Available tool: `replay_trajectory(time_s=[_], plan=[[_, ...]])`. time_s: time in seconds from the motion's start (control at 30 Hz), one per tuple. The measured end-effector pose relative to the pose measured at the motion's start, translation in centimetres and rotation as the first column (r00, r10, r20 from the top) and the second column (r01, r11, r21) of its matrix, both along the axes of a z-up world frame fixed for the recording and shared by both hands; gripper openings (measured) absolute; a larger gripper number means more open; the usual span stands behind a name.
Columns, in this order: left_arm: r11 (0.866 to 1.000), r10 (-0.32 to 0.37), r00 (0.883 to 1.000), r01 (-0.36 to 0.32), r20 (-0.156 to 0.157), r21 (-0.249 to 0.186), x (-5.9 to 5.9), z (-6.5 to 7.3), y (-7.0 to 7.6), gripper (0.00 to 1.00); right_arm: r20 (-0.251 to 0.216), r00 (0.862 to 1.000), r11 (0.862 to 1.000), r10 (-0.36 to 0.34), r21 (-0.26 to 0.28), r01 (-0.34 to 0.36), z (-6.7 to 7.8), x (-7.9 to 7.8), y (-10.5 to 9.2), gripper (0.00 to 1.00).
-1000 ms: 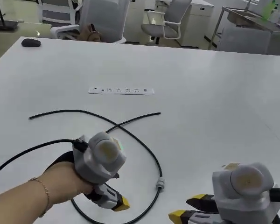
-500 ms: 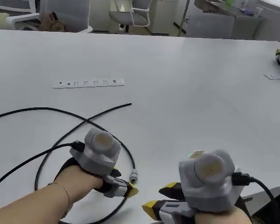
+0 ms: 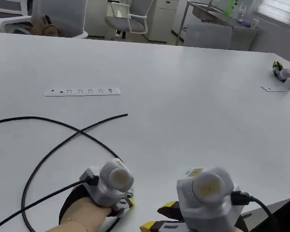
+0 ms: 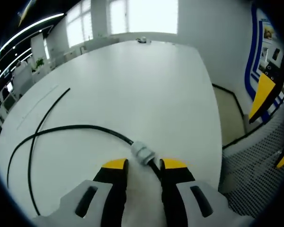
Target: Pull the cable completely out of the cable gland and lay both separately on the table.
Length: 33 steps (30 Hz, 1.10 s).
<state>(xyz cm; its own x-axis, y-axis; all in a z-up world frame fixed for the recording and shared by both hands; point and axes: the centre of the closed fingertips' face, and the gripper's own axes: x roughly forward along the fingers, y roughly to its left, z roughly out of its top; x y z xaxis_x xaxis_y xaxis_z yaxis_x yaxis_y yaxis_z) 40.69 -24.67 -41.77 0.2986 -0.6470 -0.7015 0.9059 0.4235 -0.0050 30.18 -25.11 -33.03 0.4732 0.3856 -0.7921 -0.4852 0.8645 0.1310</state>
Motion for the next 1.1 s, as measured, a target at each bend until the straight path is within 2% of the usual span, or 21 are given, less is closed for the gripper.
replay_trajectory(time_s=[0.03,0.1,0.17,0.37,0.5,0.7,0.77,0.8,1.0,1.1], plan=[[1.000,0.009,1.000,-0.009,0.003,-0.011,0.4,-0.1,0.1,0.17,-0.003,1.000,1.000,0.006,-0.005,-0.006,-0.1,-0.1,0.0,0.32],[1.000,-0.005,1.000,0.005,0.002,-0.004,0.2,-0.2,0.5,0.17,-0.010,1.000,1.000,0.013,-0.010,-0.013,-0.2,-0.2,0.0,0.32],[1.000,-0.007,1.000,0.007,-0.013,0.000,0.0,-0.1,1.0,0.17,-0.016,1.000,1.000,0.023,-0.014,-0.023,-0.2,-0.3,0.1,0.32],[1.000,-0.018,1.000,0.018,-0.018,0.016,-0.2,0.6,2.2,0.15,-0.008,1.000,1.000,0.022,-0.003,-0.022,-0.1,-0.2,0.3,0.31],[1.000,-0.029,0.999,0.030,-0.015,0.008,-0.7,1.9,2.8,0.15,0.000,0.999,0.999,0.032,0.003,-0.032,0.1,-0.1,0.7,0.31],[0.999,-0.054,0.999,0.054,0.010,0.011,-1.0,3.8,3.8,0.15,0.014,0.999,0.999,0.042,0.007,-0.042,0.3,0.0,1.0,0.31],[0.999,-0.052,0.999,0.052,0.003,0.002,-1.1,4.4,4.1,0.15,0.015,0.999,0.999,0.042,0.009,-0.042,0.3,0.0,1.0,0.31],[0.999,-0.051,0.999,0.050,-0.016,-0.004,-1.3,4.9,4.5,0.15,0.016,0.999,0.999,0.045,0.012,-0.046,0.3,0.0,1.1,0.31],[0.998,-0.066,0.998,0.066,-0.024,-0.004,-2.6,6.9,6.7,0.15,0.017,0.998,0.998,0.057,0.016,-0.057,0.3,-0.1,1.1,0.31],[0.998,-0.068,0.998,0.068,-0.011,-0.003,-3.2,8.1,7.8,0.15,0.017,0.998,0.998,0.054,0.015,-0.055,0.3,-0.2,0.9,0.31]])
